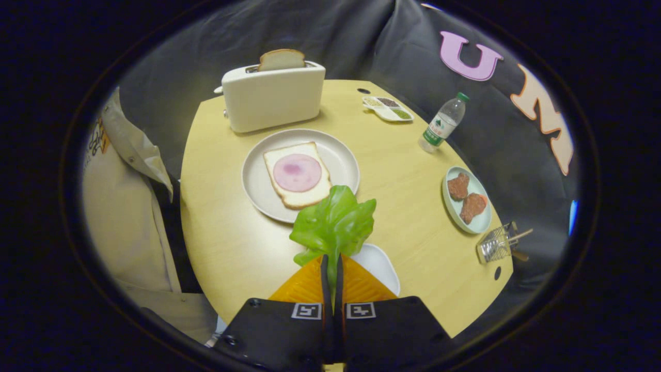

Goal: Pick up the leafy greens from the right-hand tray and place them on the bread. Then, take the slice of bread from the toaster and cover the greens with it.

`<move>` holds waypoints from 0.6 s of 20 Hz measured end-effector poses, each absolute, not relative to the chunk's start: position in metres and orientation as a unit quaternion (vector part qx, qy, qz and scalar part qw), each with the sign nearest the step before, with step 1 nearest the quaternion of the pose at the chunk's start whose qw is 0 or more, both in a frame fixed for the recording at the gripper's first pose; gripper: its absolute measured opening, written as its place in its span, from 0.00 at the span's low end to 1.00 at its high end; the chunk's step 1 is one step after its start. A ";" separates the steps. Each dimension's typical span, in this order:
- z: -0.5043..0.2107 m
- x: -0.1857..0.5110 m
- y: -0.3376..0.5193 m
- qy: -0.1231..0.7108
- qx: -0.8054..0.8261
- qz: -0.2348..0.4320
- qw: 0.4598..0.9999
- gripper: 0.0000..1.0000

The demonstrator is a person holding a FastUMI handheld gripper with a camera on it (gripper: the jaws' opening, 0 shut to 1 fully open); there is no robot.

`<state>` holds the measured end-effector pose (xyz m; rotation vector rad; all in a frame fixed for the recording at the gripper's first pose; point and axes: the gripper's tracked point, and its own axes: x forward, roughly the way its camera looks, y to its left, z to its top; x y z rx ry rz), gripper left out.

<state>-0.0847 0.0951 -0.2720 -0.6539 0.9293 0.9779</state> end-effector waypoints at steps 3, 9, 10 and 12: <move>-0.268 -0.084 0.116 0.416 -0.298 0.451 0.732 0.04; -0.267 -0.081 0.154 0.406 -0.292 0.467 0.730 0.03; -0.267 -0.080 0.161 0.403 -0.291 0.470 0.729 0.04; -0.268 -0.079 0.175 0.401 -0.290 0.477 0.727 0.04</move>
